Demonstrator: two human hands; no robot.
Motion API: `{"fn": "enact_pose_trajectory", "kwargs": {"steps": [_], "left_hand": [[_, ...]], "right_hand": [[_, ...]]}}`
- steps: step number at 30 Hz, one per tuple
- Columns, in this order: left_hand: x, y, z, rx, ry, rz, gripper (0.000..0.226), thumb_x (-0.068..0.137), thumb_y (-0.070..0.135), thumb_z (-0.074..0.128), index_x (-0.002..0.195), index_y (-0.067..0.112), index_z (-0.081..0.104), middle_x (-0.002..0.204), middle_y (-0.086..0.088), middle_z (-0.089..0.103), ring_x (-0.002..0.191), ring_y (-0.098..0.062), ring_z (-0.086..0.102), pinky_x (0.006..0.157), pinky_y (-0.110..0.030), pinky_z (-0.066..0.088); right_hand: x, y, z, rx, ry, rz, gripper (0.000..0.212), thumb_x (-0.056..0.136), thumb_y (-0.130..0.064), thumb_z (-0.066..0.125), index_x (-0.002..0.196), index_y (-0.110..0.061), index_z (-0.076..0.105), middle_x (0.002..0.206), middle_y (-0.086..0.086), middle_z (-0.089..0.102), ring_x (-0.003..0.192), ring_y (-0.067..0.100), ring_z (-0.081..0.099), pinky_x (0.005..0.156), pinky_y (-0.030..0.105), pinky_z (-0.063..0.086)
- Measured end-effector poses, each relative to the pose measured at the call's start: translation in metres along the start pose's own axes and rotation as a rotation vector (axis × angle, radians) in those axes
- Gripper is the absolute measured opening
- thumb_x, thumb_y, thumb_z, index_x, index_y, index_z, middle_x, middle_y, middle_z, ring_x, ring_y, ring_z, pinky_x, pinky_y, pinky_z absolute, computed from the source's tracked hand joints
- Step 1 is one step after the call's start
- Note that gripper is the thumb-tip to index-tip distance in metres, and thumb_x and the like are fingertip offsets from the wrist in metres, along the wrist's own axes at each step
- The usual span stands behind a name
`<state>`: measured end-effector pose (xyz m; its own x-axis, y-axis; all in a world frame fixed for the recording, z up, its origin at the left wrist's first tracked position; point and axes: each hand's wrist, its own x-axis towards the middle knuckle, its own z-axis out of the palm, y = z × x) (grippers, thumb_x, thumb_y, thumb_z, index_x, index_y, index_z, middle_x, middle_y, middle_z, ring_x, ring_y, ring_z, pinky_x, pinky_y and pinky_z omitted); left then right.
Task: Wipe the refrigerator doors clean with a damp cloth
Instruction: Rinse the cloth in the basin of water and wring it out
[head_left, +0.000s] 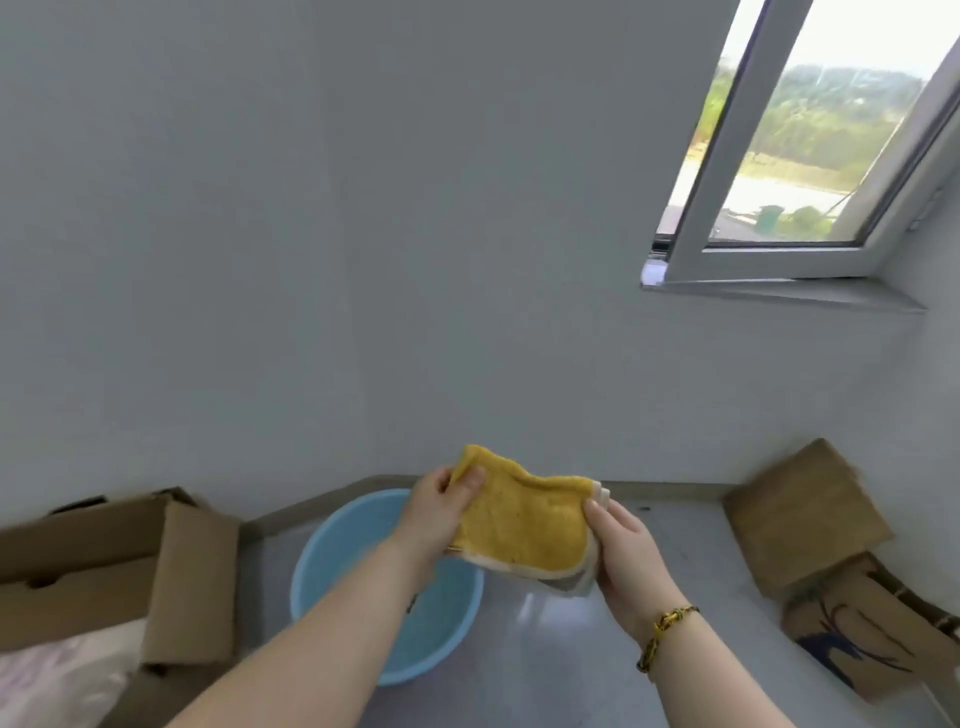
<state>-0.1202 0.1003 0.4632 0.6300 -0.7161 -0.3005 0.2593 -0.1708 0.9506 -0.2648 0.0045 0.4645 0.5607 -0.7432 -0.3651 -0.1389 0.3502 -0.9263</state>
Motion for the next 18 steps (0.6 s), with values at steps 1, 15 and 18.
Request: {"fn": "enact_pose_trajectory", "kwargs": {"steps": [1,15,18], "left_hand": [[0.018,-0.006,-0.021,0.0,0.034,-0.025,0.011,0.091,0.028,0.052,0.083,0.019,0.053,0.087,-0.001,0.06,0.075,-0.012,0.056,0.066,-0.023,0.046],[0.206,-0.226,-0.161,0.235,0.442,-0.382,0.023,0.091,0.031,0.05,0.09,0.008,0.05,0.092,-0.009,0.055,0.084,-0.023,0.05,0.065,-0.028,0.038],[0.238,-0.31,-0.174,0.263,0.48,-0.434,0.024,0.09,0.032,0.052,0.08,0.011,0.048,0.09,-0.008,0.053,0.082,-0.023,0.048,0.069,-0.026,0.034]], "right_hand": [[0.019,0.007,0.028,0.013,0.026,0.038,0.02,0.098,-0.02,0.038,0.097,-0.014,0.058,0.093,0.006,0.063,0.087,0.02,0.059,0.073,0.032,0.049],[0.239,0.213,0.166,-0.301,-0.064,0.257,0.022,0.093,-0.013,0.047,0.076,-0.026,0.05,0.08,-0.004,0.054,0.075,0.012,0.051,0.075,0.03,0.044],[0.28,0.301,0.17,-0.351,-0.08,0.284,0.007,0.089,-0.011,0.055,0.087,-0.017,0.051,0.09,0.004,0.055,0.085,0.02,0.051,0.078,0.029,0.042]]}}
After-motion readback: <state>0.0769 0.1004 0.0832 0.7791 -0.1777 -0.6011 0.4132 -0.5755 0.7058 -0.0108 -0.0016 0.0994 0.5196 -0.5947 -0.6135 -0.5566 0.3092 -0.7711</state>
